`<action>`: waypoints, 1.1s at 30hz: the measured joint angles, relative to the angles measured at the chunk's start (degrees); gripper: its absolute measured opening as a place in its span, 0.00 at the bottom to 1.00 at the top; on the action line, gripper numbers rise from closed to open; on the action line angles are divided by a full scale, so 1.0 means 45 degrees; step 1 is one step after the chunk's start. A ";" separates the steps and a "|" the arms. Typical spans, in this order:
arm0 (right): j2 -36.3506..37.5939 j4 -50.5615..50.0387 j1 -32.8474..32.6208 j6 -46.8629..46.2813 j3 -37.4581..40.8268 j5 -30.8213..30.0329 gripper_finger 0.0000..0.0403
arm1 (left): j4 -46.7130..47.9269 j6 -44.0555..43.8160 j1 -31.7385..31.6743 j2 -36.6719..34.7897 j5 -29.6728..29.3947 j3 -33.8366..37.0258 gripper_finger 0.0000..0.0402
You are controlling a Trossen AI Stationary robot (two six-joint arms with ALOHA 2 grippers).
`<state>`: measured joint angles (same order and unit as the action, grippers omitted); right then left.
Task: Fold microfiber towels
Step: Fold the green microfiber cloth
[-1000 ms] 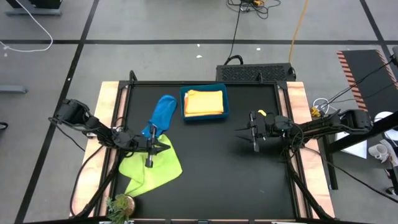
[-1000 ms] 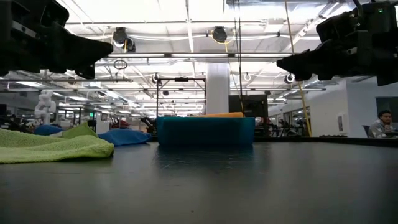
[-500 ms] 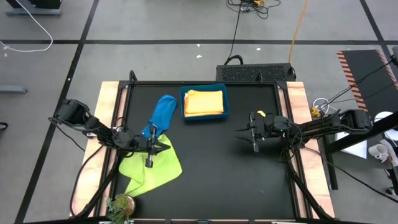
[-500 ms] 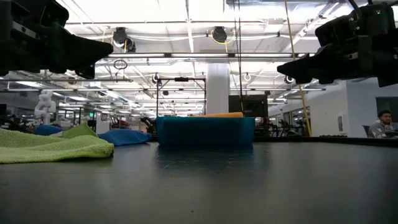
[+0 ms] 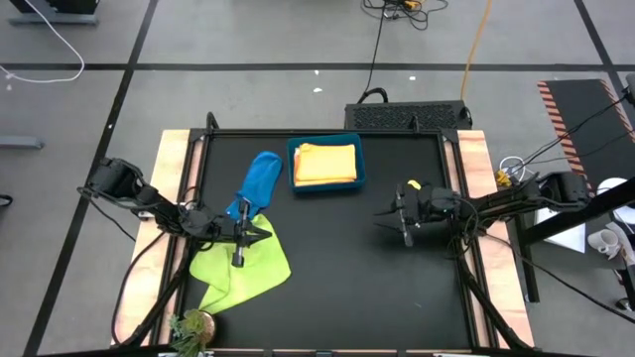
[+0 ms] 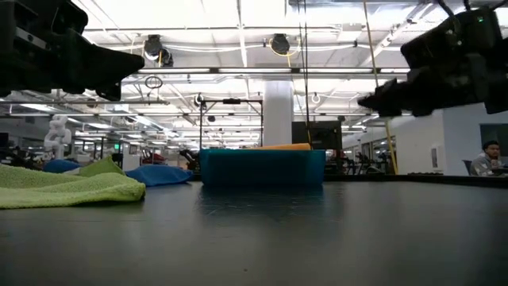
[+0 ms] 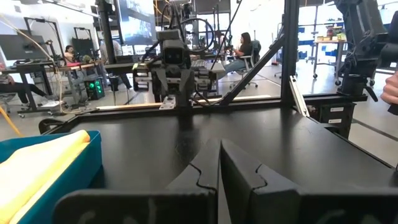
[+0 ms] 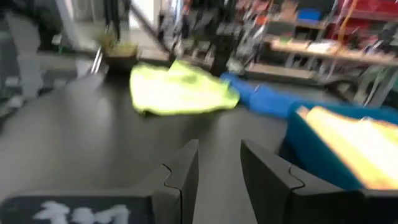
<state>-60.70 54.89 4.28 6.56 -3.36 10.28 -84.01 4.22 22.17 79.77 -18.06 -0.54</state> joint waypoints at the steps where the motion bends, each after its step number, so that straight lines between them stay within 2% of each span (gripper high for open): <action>1: -0.0150 -0.0412 -0.0086 0.0061 -0.0140 0.0005 0.27 | 0.0003 0.0000 0.0000 0.0000 0.0000 0.0000 0.04; 3: -0.0561 -0.0910 -0.0242 0.0258 -0.0683 0.0015 0.27 | 0.0005 0.0001 -0.0001 0.0000 0.0000 0.0000 0.04; 8: -0.1564 -0.0475 -0.0416 0.0537 -0.1115 0.0013 0.27 | 0.0029 0.0001 0.0000 0.0000 0.0000 -0.0005 0.04; 16: -0.3277 0.1911 -0.0924 0.0431 -0.1396 0.0044 0.27 | 0.0068 0.0001 -0.0002 0.0000 -0.0005 -0.0005 0.04; 33: -0.6797 0.1678 -0.1313 0.0794 -0.4672 0.0083 0.27 | 0.0053 0.0001 0.0000 0.0000 -0.0005 -0.0005 0.04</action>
<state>-91.29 62.44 -1.63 10.13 -24.39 10.66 -83.77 4.23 22.17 79.77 -18.09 -0.56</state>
